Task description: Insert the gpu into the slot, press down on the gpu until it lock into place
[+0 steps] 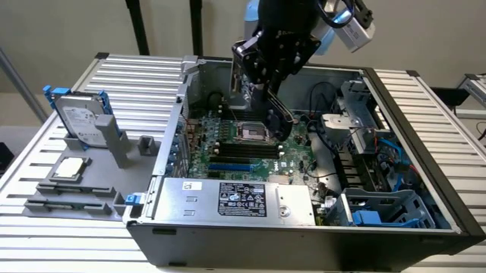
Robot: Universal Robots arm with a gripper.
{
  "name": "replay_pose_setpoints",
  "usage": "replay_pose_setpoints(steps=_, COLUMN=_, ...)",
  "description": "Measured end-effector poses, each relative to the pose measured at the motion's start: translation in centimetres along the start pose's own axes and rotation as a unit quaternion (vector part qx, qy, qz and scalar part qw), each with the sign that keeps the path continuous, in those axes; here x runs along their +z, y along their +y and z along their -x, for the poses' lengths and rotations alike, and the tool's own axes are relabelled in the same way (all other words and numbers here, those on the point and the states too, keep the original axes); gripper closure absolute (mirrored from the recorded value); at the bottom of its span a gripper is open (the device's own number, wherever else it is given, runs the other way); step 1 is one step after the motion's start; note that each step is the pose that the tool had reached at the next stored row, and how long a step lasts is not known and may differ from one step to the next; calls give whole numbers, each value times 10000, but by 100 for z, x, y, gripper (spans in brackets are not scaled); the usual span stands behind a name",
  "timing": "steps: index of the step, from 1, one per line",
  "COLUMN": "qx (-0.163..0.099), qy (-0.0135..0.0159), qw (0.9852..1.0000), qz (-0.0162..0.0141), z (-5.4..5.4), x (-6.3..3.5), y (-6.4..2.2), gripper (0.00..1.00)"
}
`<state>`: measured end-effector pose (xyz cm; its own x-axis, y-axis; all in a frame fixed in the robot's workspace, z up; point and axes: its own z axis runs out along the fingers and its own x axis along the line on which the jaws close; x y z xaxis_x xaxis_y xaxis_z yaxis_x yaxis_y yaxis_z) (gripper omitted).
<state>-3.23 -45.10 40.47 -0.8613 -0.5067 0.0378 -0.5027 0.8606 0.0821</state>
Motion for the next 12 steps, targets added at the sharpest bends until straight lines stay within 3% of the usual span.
replay_pose_setpoints(steps=6, qx=-545, qy=43, qw=9985, qz=-17, z=1, x=20, y=-2, gripper=74)
replay_pose_setpoints(steps=12, qx=-1090, qy=85, qw=9940, qz=-34, z=2, x=39, y=-3, gripper=74)
